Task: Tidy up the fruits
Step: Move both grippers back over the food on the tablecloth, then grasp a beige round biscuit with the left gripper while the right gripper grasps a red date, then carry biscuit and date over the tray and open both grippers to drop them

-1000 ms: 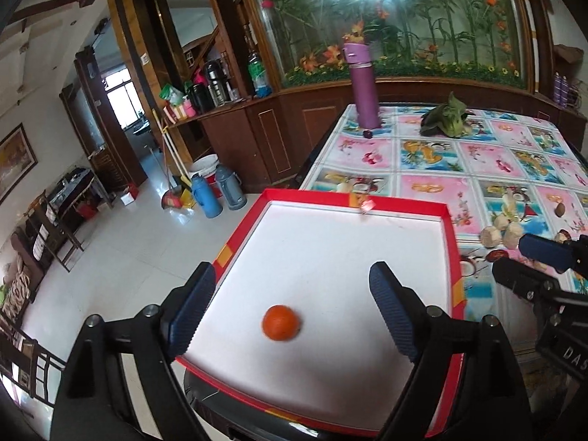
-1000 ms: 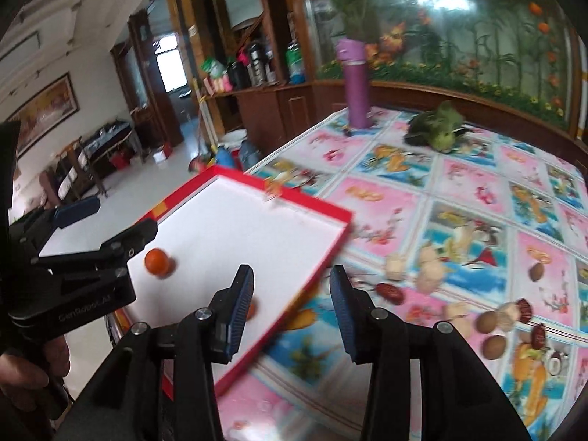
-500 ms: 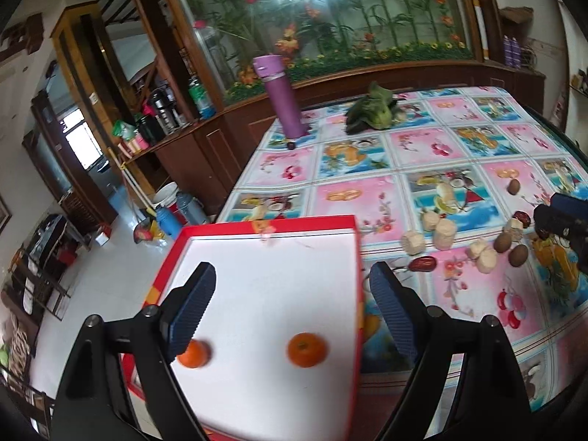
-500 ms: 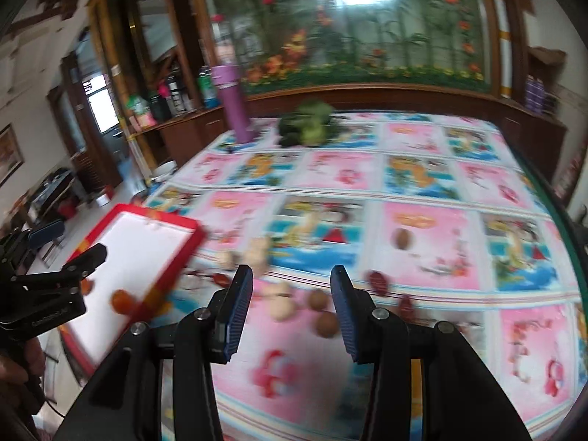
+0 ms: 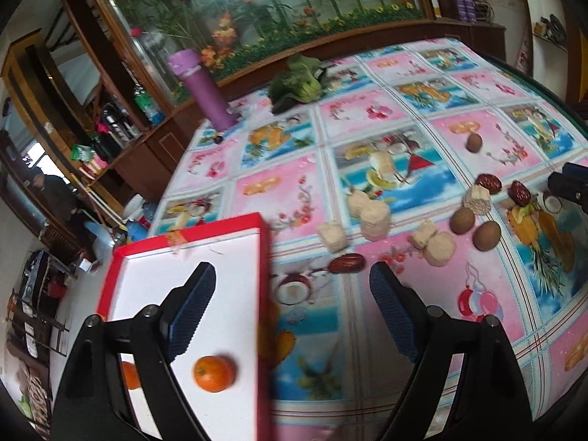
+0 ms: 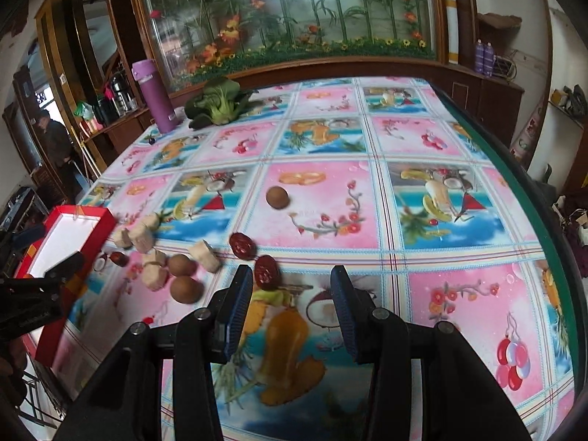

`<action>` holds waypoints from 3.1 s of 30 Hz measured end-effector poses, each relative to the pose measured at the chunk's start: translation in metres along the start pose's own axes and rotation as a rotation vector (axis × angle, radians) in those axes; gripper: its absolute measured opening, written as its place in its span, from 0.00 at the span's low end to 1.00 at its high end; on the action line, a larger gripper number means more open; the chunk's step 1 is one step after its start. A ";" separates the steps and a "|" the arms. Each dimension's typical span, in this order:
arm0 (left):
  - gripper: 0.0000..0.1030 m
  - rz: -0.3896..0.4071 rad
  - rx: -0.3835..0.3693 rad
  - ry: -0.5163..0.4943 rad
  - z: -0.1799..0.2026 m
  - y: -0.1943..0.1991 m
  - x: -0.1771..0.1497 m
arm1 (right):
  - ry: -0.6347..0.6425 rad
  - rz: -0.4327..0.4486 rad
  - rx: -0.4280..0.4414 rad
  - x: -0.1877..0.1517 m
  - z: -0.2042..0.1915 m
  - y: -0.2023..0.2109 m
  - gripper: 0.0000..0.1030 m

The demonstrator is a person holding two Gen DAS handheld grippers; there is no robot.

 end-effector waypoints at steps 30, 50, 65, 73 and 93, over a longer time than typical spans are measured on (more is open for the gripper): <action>0.60 -0.143 -0.429 0.062 0.057 -0.049 0.016 | 0.053 -0.110 0.028 0.007 -0.017 -0.049 0.29; 0.28 -0.066 -0.474 0.150 0.012 -0.013 -0.005 | 0.047 -0.052 0.125 0.013 -0.050 -0.015 0.16; 0.28 0.022 -0.151 0.374 -0.159 0.019 -0.062 | 0.241 -0.137 0.391 0.018 -0.236 -0.045 0.16; 0.28 -0.123 -0.064 0.405 -0.210 -0.037 -0.083 | 0.280 -0.199 0.433 0.019 -0.307 -0.089 0.16; 0.68 -0.146 0.091 0.426 -0.224 -0.044 -0.092 | 0.268 -0.259 0.411 0.021 -0.319 -0.096 0.25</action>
Point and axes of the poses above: each gripper's, at about its wrist camera, not at the fingertips, and y roughly against the way its jaws point, z to its right, x to its top, the point moved 2 cm from there along -y, roughly the way its jaws point, and after that the axes turned 1 degree about z, right-handed, at the moved point
